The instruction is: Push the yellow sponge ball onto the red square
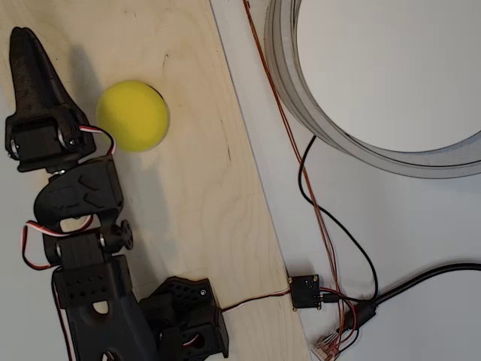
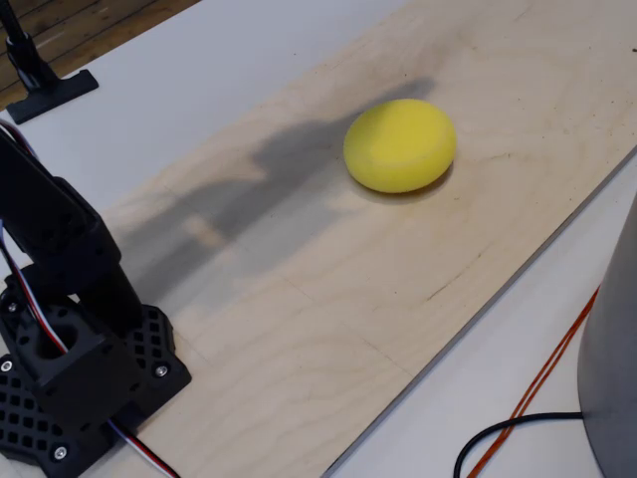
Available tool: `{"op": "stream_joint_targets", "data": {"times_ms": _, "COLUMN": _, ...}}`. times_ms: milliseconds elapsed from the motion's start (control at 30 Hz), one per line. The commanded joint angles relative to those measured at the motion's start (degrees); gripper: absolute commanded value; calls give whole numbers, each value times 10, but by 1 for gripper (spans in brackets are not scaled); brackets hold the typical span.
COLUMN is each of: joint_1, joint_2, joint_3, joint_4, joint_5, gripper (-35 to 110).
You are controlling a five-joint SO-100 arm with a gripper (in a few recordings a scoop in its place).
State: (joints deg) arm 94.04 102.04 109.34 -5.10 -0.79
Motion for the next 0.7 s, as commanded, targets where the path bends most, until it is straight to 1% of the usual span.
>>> {"op": "stream_joint_targets", "data": {"times_ms": 0, "joint_1": 10, "joint_2": 10, "joint_3": -26, "joint_4": 4, "joint_5": 16, "gripper": -1}}
{"op": "stream_joint_targets", "data": {"times_ms": 133, "joint_1": 5, "joint_2": 9, "joint_3": -27, "joint_4": 3, "joint_5": 23, "gripper": 0}}
{"op": "stream_joint_targets", "data": {"times_ms": 167, "joint_1": 2, "joint_2": 11, "joint_3": -25, "joint_4": 3, "joint_5": 12, "gripper": 5}}
{"op": "stream_joint_targets", "data": {"times_ms": 200, "joint_1": -4, "joint_2": 17, "joint_3": -15, "joint_4": 2, "joint_5": 5, "gripper": 27}}
{"op": "stream_joint_targets", "data": {"times_ms": 233, "joint_1": -14, "joint_2": 21, "joint_3": -10, "joint_4": 2, "joint_5": -19, "gripper": 35}}
{"op": "stream_joint_targets", "data": {"times_ms": 267, "joint_1": -21, "joint_2": 28, "joint_3": -2, "joint_4": 2, "joint_5": -28, "gripper": 39}}
{"op": "stream_joint_targets", "data": {"times_ms": 333, "joint_1": -25, "joint_2": 35, "joint_3": 9, "joint_4": 2, "joint_5": -17, "gripper": 41}}
{"op": "stream_joint_targets", "data": {"times_ms": 500, "joint_1": -23, "joint_2": 33, "joint_3": -1, "joint_4": 3, "joint_5": -27, "gripper": 41}}
{"op": "stream_joint_targets", "data": {"times_ms": 600, "joint_1": -25, "joint_2": 34, "joint_3": -8, "joint_4": 2, "joint_5": -43, "gripper": 38}}
{"op": "stream_joint_targets", "data": {"times_ms": 633, "joint_1": -26, "joint_2": 36, "joint_3": -12, "joint_4": 1, "joint_5": -40, "gripper": 29}}
{"op": "stream_joint_targets", "data": {"times_ms": 667, "joint_1": -26, "joint_2": 36, "joint_3": -25, "joint_4": 1, "joint_5": -28, "gripper": 12}}
